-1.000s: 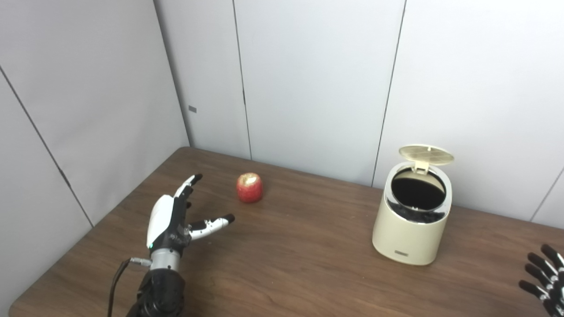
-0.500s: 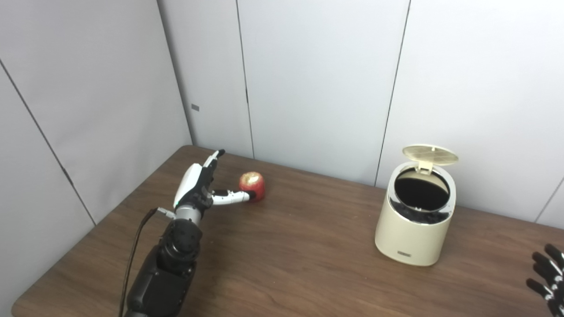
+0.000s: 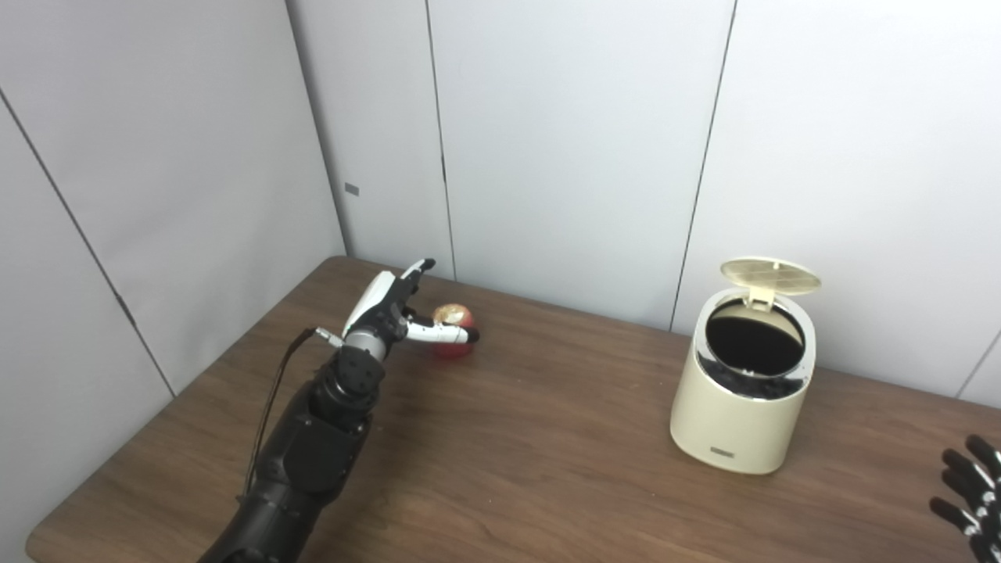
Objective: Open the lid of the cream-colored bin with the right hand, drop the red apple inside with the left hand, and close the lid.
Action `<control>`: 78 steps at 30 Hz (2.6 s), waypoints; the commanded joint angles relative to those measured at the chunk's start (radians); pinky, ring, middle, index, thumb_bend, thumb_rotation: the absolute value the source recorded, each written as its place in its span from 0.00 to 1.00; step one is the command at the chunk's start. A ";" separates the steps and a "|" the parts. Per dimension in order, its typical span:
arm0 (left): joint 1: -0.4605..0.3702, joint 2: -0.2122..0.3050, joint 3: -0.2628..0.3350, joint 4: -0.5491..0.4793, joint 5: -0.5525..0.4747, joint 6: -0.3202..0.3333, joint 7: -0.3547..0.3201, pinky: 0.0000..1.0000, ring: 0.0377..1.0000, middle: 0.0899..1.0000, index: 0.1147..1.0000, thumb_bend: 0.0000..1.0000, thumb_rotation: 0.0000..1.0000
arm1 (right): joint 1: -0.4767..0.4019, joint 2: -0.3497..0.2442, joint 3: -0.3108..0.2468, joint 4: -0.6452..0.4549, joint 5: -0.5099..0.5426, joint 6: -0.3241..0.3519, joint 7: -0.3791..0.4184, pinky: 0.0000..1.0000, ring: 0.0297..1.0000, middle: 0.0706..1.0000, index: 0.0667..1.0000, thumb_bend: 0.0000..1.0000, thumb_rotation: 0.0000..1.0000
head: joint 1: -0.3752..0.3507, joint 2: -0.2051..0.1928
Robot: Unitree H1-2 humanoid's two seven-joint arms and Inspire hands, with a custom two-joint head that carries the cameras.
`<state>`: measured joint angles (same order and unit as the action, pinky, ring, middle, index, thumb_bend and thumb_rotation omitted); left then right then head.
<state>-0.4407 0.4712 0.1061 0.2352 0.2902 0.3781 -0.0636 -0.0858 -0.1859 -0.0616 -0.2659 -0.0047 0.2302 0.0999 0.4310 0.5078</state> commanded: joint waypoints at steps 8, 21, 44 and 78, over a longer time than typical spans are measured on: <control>-0.106 0.051 -0.058 0.022 0.033 0.038 -0.010 0.79 0.91 0.96 0.97 0.99 0.19 | -0.014 0.004 0.001 -0.075 -0.023 0.027 -0.012 0.87 0.93 0.92 0.96 0.47 1.00 | -0.008 0.007; -0.166 0.135 -0.253 0.096 0.175 0.036 -0.084 0.77 0.89 0.90 0.90 0.99 0.17 | -0.016 0.007 0.007 -0.116 -0.049 0.064 -0.014 0.86 0.93 0.91 0.95 0.37 1.00 | -0.016 0.017; -0.157 0.115 -0.258 0.098 0.313 0.052 -0.038 0.50 0.55 0.68 0.60 0.70 0.00 | -0.016 0.018 -0.002 -0.126 -0.035 0.092 -0.008 0.91 0.96 0.94 0.97 0.26 1.00 | -0.039 0.024; -0.002 -0.071 -0.051 -0.187 0.217 -0.133 0.277 0.37 0.43 0.45 0.40 0.48 0.00 | 0.003 0.007 -0.017 0.033 0.011 -0.097 -0.016 0.90 0.95 0.92 0.96 0.38 1.00 | -0.216 0.020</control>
<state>-0.4169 0.3893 0.0441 0.0890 0.4997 0.2592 0.1916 -0.0626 -0.1781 -0.0691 -0.2218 -0.0011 0.1865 0.0960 0.2148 0.5277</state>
